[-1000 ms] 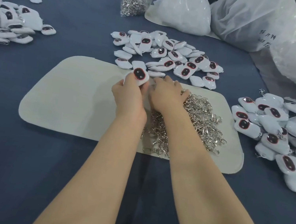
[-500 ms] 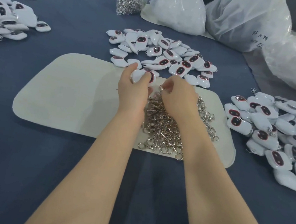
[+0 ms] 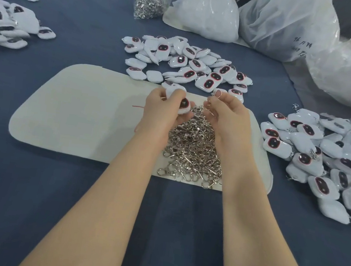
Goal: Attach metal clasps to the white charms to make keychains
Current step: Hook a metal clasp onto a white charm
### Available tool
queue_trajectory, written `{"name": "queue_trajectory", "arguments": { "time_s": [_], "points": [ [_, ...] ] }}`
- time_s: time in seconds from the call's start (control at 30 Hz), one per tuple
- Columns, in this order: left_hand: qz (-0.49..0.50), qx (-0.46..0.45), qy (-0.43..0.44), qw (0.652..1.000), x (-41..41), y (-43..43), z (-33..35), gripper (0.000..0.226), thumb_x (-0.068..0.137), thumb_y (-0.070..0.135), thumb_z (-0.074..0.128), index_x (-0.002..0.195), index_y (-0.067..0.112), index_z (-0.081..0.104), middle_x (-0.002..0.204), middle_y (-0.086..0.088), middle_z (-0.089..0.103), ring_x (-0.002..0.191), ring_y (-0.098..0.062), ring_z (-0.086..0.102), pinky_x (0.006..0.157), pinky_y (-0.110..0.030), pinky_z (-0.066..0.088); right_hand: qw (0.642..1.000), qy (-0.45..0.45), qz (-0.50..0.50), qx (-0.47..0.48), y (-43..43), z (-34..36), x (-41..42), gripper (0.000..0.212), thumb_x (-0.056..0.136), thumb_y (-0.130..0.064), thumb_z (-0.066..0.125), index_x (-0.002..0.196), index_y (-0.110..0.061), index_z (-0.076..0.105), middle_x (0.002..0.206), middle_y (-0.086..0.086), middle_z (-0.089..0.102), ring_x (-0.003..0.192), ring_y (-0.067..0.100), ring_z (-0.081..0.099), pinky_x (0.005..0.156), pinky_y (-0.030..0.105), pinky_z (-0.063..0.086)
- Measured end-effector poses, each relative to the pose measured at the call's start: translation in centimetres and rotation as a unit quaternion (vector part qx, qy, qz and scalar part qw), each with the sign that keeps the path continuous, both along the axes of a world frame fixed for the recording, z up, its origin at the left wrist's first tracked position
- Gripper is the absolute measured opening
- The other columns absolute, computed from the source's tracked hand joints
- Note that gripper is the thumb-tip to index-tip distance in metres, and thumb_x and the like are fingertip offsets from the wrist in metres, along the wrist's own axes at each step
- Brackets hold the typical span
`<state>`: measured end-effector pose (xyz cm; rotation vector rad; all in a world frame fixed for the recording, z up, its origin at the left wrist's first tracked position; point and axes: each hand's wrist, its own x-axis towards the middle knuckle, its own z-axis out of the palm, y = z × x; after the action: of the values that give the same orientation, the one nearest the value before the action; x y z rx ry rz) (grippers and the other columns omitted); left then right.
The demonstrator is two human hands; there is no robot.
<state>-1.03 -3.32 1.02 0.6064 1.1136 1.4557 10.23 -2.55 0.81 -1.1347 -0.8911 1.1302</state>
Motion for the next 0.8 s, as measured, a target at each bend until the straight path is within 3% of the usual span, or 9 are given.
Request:
{"name": "queue_trajectory", "arguments": {
  "time_s": [0.1, 0.2, 0.27, 0.37, 0.5, 0.7, 0.8],
  "points": [
    [-0.008, 0.005, 0.079, 0.997, 0.4, -0.1, -0.2, 0.026, 0.087, 0.010, 0.058, 0.110, -0.001, 0.052, 0.079, -0.003, 0.061, 0.061, -0.008, 0.063, 0.056, -0.020, 0.052, 1.000, 0.030, -0.010, 0.001, 0.1, -0.2, 0.0, 0.014, 0.090, 0.000, 0.058, 0.085, -0.013, 0.059, 0.081, 0.002, 0.062, 0.074, 0.011, 0.061, 0.072, 0.020, 0.052],
    [-0.014, 0.006, 0.194, 0.981, 0.5, 0.0, -0.5, 0.023, 0.083, 0.014, 0.062, 0.104, 0.012, 0.053, 0.082, 0.000, 0.055, 0.066, -0.010, 0.051, 0.061, -0.021, 0.045, 0.999, 0.039, -0.019, 0.012, 0.2, -0.2, -0.2, 0.014, 0.090, 0.001, 0.058, 0.085, -0.012, 0.058, 0.078, 0.002, 0.063, 0.072, 0.011, 0.063, 0.073, 0.021, 0.054],
    [-0.022, 0.024, 0.228, 0.973, 0.5, -0.1, -0.7, 0.020, 0.083, 0.017, 0.065, 0.098, 0.021, 0.052, 0.085, 0.005, 0.055, 0.064, -0.004, 0.050, 0.054, -0.013, 0.042, 0.999, 0.045, -0.017, 0.021, 0.2, -0.1, -0.4, 0.015, 0.090, 0.002, 0.058, 0.083, -0.011, 0.058, 0.076, 0.001, 0.063, 0.070, 0.011, 0.064, 0.068, 0.020, 0.053],
    [-0.043, 0.075, 0.258, 0.962, 0.7, -0.4, -0.8, 0.014, 0.084, 0.019, 0.068, 0.096, 0.022, 0.062, 0.080, 0.012, 0.059, 0.064, 0.004, 0.051, 0.050, -0.003, 0.038, 0.999, 0.046, -0.011, 0.028, 0.2, 0.0, -0.8, 0.016, 0.089, 0.005, 0.057, 0.082, -0.010, 0.057, 0.071, 0.001, 0.064, 0.064, 0.009, 0.065, 0.063, 0.018, 0.052],
    [-0.030, 0.093, 0.282, 0.954, 0.6, -0.3, -0.8, 0.004, 0.085, 0.020, 0.067, 0.085, 0.023, 0.069, 0.066, 0.011, 0.059, 0.055, 0.002, 0.046, 0.051, -0.012, 0.036, 0.999, 0.030, -0.003, 0.026, 0.5, 0.3, -1.2, 0.014, 0.089, 0.004, 0.057, 0.085, -0.009, 0.056, 0.074, 0.005, 0.064, 0.066, 0.012, 0.066, 0.064, 0.021, 0.054],
    [0.005, 0.070, 0.266, 0.961, 0.5, -0.1, -1.0, 0.011, 0.085, 0.016, 0.064, 0.078, 0.024, 0.066, 0.069, 0.003, 0.060, 0.062, -0.009, 0.047, 0.059, -0.025, 0.037, 0.997, -0.067, 0.011, 0.045, 0.5, 0.1, -1.4, 0.024, 0.089, 0.001, 0.057, 0.099, -0.021, 0.056, 0.089, 0.010, 0.065, 0.065, 0.008, 0.066, 0.078, 0.028, 0.057],
    [0.008, 0.063, 0.265, 0.962, 0.5, -0.1, -1.0, 0.009, 0.084, 0.014, 0.060, 0.079, 0.013, 0.068, 0.064, 0.001, 0.054, 0.059, -0.012, 0.041, 0.056, -0.027, 0.033, 0.992, -0.114, 0.013, 0.054, 0.3, -0.1, -1.5, 0.020, 0.091, 0.000, 0.055, 0.100, -0.018, 0.059, 0.085, 0.006, 0.065, 0.065, 0.004, 0.065, 0.076, 0.025, 0.056]
  ]
}}
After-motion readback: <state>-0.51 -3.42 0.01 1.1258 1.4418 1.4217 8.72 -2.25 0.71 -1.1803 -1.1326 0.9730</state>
